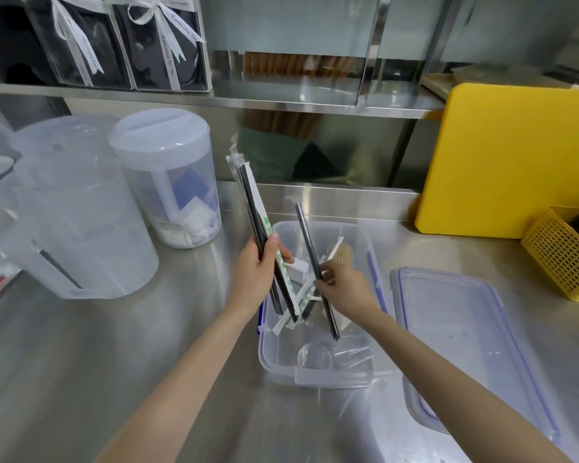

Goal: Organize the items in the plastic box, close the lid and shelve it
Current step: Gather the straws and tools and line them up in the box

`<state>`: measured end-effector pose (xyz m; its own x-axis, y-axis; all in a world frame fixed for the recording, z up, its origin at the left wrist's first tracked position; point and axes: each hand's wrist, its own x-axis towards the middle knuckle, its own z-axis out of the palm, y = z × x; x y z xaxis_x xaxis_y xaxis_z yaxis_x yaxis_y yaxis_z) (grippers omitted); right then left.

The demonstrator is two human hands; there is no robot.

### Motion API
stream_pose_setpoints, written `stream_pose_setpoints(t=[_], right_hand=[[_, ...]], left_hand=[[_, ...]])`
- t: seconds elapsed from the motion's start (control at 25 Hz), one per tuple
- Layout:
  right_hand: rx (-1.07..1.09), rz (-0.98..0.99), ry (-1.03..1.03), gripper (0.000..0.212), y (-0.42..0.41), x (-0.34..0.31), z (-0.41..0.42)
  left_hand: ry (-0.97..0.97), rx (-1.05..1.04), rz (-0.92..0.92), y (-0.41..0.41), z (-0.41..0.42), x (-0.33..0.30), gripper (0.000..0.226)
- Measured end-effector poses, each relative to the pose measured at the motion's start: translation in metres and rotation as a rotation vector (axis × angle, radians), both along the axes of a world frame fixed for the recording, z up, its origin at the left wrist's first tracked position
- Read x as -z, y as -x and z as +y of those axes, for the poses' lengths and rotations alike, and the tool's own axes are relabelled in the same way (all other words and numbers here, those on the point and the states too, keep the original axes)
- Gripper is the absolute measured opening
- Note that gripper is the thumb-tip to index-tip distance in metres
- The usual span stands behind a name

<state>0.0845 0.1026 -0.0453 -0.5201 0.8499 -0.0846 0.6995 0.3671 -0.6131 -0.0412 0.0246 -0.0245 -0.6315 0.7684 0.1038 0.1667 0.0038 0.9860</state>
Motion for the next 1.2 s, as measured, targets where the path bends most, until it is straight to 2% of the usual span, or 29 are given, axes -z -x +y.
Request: stream_pose_setpoints(t=[0.16, 0.36, 0.52, 0.6, 0.76, 0.84, 1.0, 1.08, 1.2], right_hand=[[-0.037, 0.291, -0.033, 0.032, -0.006, -0.039, -0.007], [-0.131, 0.293, -0.127, 0.034, -0.007, -0.040, -0.017], [-0.152, 0.277, -0.115, 0.036, -0.005, -0.041, -0.019], [-0.167, 0.296, -0.055, 0.034, -0.002, -0.042, -0.022], [-0.020, 0.409, 0.297, 0.029, 0.007, -0.028, -0.014], [0.022, 0.239, 0.327, 0.031, 0.015, -0.012, -0.006], [-0.101, -0.290, 0.274, 0.041, 0.039, 0.023, -0.011], [-0.115, -0.406, 0.258, 0.047, 0.050, 0.037, -0.015], [-0.062, -0.454, 0.238, 0.052, 0.063, 0.054, -0.017]], left_hand=[[-0.006, 0.035, -0.037, -0.012, 0.004, -0.008, 0.027], [0.019, 0.069, -0.029, -0.029, 0.002, -0.023, 0.033], [0.056, 0.178, -0.116, -0.024, 0.000, -0.022, 0.032], [0.070, 0.191, -0.121, -0.019, -0.001, -0.020, 0.032], [-0.045, 0.054, -0.226, 0.001, 0.000, -0.022, 0.029], [-0.106, -0.023, -0.310, 0.017, 0.000, -0.020, 0.027], [-0.093, -0.068, -0.326, 0.033, -0.003, -0.014, 0.024], [-0.067, -0.080, -0.340, 0.037, -0.003, -0.010, 0.024], [-0.038, -0.080, -0.343, 0.047, -0.004, -0.003, 0.024]])
